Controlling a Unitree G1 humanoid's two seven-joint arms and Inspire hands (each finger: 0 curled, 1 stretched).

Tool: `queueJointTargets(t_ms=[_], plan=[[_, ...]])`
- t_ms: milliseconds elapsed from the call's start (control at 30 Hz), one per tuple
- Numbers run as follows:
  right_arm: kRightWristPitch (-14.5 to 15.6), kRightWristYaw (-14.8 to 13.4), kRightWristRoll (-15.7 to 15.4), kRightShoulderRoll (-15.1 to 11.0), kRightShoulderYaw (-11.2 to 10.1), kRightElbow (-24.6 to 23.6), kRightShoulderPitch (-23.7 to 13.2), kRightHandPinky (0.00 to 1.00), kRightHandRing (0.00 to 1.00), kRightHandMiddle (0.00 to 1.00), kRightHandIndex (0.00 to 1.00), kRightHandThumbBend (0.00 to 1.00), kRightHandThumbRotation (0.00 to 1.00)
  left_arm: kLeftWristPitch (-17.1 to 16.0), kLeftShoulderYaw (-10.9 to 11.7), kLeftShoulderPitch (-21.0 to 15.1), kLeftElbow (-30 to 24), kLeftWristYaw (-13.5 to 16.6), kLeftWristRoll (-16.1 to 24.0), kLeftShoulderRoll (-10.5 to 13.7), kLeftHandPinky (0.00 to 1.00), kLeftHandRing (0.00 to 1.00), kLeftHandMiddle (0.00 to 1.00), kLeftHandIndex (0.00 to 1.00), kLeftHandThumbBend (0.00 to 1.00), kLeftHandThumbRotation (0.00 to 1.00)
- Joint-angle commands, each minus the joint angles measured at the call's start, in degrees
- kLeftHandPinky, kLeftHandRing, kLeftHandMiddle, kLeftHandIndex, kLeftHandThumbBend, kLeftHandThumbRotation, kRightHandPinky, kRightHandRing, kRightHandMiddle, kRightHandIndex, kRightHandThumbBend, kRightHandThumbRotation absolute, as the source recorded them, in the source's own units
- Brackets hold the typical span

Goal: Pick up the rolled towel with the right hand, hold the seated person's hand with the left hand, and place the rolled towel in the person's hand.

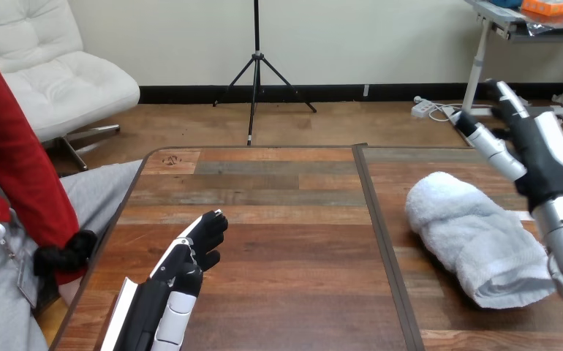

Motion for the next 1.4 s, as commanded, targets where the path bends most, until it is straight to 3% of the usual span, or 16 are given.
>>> queueJointTargets(t_ms=[0,467,633,833,1367], plan=[[0.29,-1.41,-1.10,-1.94,0.38,2.46,-5.35,0.82,0.93,0.98,1.00,1.00,0.82,-0.95,-0.09,-3.06,-1.91,0.43,0.28,-2.18,0.89,0.91,0.89,0.87,0.78,1.00],[1.88,-4.62,-6.03,-2.69,3.76,9.42,-6.66,0.82,0.96,1.00,1.00,1.00,0.75,-0.32,-0.20,-3.43,-2.03,0.36,0.14,-2.22,0.89,0.91,0.89,0.87,0.79,1.00],[2.04,-4.39,-6.16,-2.31,4.17,10.57,-6.42,0.81,0.98,1.00,1.00,1.00,0.68,-0.30,-0.21,-3.46,-2.05,0.37,0.08,-2.25,0.89,0.91,0.90,0.87,0.79,1.00],[4.63,-3.34,-6.75,-1.88,5.21,11.85,-6.39,0.82,0.99,1.00,1.00,1.00,0.62,-0.33,-0.18,-3.58,-2.03,0.35,-0.10,-2.30,0.89,0.91,0.90,0.87,0.79,1.00],[7.35,-3.53,-8.58,-0.66,8.42,15.40,-5.38,0.83,1.00,1.00,1.00,1.00,0.54,-0.86,0.29,-3.70,-2.01,0.30,0.11,-1.95,0.88,0.90,0.89,0.87,0.78,1.00]])
